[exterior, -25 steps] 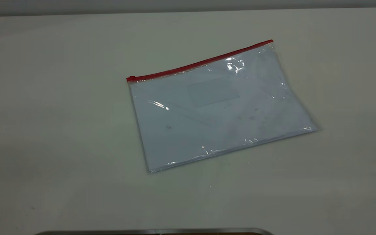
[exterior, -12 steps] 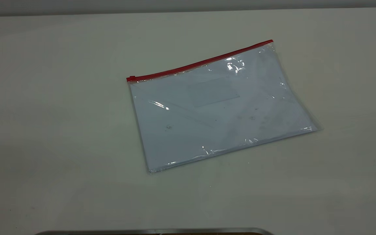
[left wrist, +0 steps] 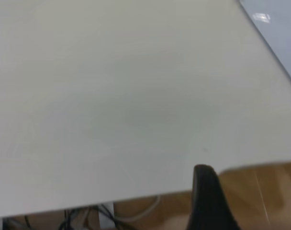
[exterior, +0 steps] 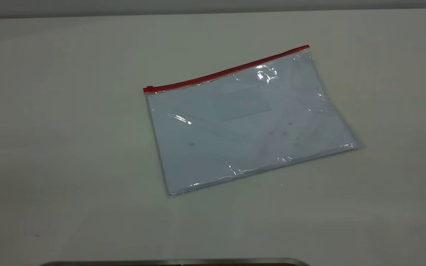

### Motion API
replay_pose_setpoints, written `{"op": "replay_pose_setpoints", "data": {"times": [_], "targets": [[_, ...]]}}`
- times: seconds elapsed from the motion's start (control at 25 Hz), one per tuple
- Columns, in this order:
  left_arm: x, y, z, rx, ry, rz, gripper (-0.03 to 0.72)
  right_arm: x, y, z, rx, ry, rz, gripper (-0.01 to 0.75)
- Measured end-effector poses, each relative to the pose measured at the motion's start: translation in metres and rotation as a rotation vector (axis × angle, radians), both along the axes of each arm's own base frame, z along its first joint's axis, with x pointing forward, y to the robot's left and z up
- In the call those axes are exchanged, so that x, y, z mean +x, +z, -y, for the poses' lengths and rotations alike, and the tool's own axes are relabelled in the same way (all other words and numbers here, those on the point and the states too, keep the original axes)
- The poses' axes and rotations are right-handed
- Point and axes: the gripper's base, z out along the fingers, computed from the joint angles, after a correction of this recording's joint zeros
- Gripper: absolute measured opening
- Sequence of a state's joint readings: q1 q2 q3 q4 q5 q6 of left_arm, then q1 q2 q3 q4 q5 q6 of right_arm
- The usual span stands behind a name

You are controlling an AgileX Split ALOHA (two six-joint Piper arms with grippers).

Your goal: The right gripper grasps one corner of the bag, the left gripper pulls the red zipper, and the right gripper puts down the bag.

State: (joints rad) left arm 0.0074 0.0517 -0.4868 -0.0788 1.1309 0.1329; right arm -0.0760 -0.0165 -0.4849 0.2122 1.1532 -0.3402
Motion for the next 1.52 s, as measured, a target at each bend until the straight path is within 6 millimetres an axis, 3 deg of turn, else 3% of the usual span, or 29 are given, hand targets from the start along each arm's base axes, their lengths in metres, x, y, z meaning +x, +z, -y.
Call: {"op": "replay_pose_setpoints", "data": {"times": [0.2,1.28,1.52], "targets": [[-0.0097,-0.0011,0.0001,-0.006,0.007,0.066,0.518,0.0,0.0,0.0,0.0,0.0,0.0,0.578],[-0.0098,-0.0012,0.0001,-0.01,0.01,0.064,0.518,-0.0003,0.0001,0.0002,0.0,0.017,0.001,0.578],[-0.0099,-0.0013,0.0001,-0.012,0.012,0.063,0.518,0.0005,-0.0001,0.0068,0.022,-0.061,-0.002,0.578]]}}
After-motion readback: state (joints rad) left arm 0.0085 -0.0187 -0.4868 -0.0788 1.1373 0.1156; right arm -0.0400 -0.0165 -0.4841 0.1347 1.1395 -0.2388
